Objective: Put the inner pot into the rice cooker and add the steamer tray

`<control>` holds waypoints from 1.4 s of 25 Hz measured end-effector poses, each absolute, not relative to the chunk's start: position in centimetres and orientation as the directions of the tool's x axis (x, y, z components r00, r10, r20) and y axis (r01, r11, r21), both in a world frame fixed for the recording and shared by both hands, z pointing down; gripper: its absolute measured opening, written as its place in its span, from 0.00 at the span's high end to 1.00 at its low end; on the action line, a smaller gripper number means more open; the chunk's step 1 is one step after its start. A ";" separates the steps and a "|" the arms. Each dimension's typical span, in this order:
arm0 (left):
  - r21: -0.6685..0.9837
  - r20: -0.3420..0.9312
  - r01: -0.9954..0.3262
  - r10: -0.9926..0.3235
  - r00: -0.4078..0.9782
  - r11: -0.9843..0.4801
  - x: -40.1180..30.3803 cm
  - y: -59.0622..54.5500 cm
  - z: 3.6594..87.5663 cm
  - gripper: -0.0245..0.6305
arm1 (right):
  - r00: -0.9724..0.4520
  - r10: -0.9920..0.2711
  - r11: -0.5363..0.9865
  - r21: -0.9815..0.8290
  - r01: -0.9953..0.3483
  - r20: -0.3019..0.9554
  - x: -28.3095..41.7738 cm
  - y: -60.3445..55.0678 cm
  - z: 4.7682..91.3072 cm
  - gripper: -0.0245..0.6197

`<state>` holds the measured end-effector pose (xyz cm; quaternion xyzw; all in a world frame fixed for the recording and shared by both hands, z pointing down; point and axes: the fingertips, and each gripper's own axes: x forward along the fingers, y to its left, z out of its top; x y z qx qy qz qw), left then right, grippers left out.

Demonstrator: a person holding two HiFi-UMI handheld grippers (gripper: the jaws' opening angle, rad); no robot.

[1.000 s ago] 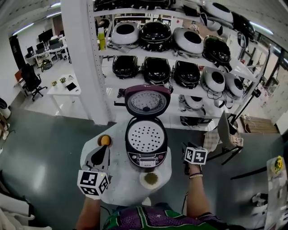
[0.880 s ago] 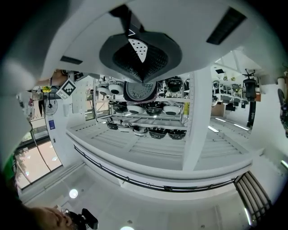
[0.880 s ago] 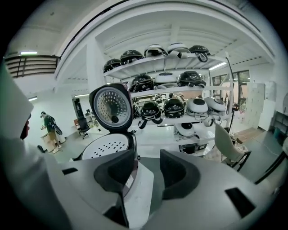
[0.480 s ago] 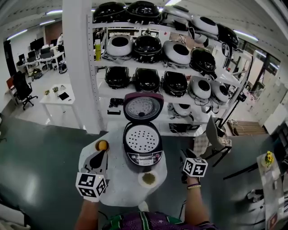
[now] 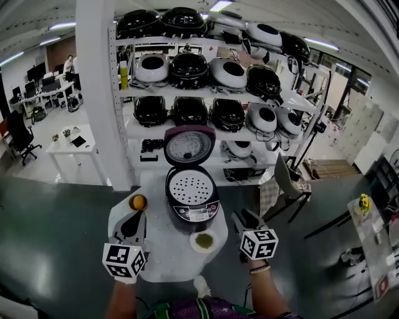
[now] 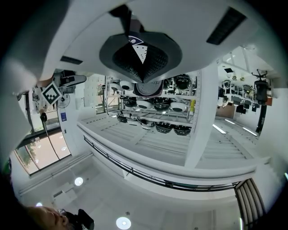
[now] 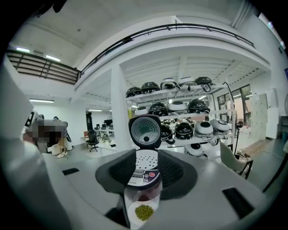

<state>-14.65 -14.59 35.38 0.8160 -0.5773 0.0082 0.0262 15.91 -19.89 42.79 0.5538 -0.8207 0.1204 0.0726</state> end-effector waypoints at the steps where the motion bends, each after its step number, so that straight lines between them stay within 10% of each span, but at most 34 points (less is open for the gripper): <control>1: 0.032 0.039 -0.941 -0.941 0.337 -0.336 -14.7 -14.1 35.2 0.93 | -0.383 -0.893 0.366 -0.115 -0.924 0.235 15.6 -19.2 42.2 0.75; 35: 0.022 -0.020 -0.940 -0.940 0.340 -0.341 -19.6 -9.3 33.4 0.93 | -0.389 -0.921 0.387 0.062 -0.920 -0.030 7.1 -12.5 33.4 0.95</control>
